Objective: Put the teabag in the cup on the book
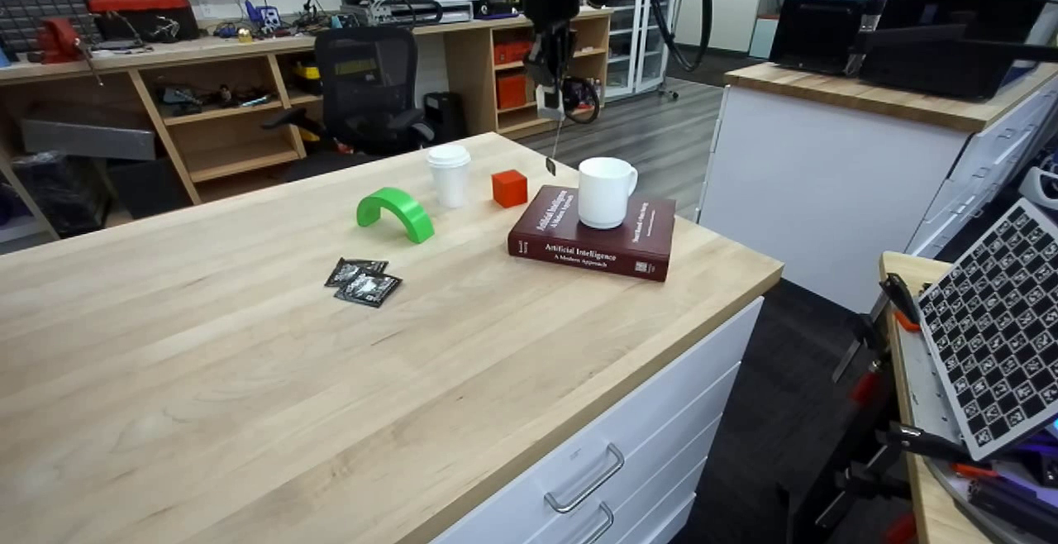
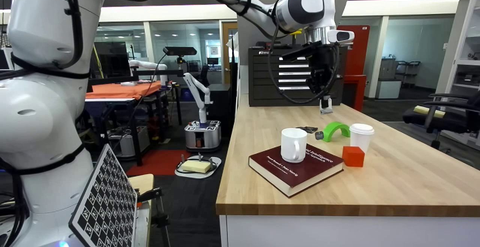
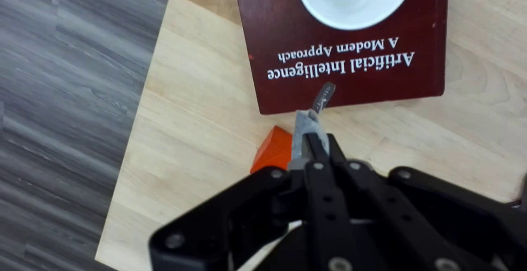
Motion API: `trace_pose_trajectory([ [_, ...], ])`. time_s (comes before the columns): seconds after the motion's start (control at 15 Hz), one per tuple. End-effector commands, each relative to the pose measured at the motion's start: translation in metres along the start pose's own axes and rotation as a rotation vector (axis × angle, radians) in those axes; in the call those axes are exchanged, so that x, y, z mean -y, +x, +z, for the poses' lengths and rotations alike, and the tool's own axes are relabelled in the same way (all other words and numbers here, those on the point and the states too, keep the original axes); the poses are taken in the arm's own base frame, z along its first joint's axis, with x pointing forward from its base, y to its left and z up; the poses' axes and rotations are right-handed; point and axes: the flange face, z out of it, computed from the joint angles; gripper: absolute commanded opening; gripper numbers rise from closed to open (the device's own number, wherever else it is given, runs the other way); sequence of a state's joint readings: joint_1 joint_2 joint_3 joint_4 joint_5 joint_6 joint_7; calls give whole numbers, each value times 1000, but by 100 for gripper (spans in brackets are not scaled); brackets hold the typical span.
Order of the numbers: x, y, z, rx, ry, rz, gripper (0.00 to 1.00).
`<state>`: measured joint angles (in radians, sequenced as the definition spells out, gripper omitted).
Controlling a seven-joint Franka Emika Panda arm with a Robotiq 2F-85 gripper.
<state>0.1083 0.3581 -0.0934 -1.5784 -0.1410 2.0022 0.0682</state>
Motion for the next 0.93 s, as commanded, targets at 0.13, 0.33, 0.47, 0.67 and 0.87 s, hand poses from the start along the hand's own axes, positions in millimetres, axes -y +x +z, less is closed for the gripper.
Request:
trace_pose_trajectory([
  [0.13, -1, -41, -4, 68, -7, -14, 2],
  [0.33, 9, -57, 6, 134, 10, -53, 2],
  [0.47, 16, -68, 12, 168, 22, -81, 2],
  [0.67, 22, -78, 19, 198, 29, -100, 2],
  [0.87, 22, -84, 21, 211, 27, -101, 2],
])
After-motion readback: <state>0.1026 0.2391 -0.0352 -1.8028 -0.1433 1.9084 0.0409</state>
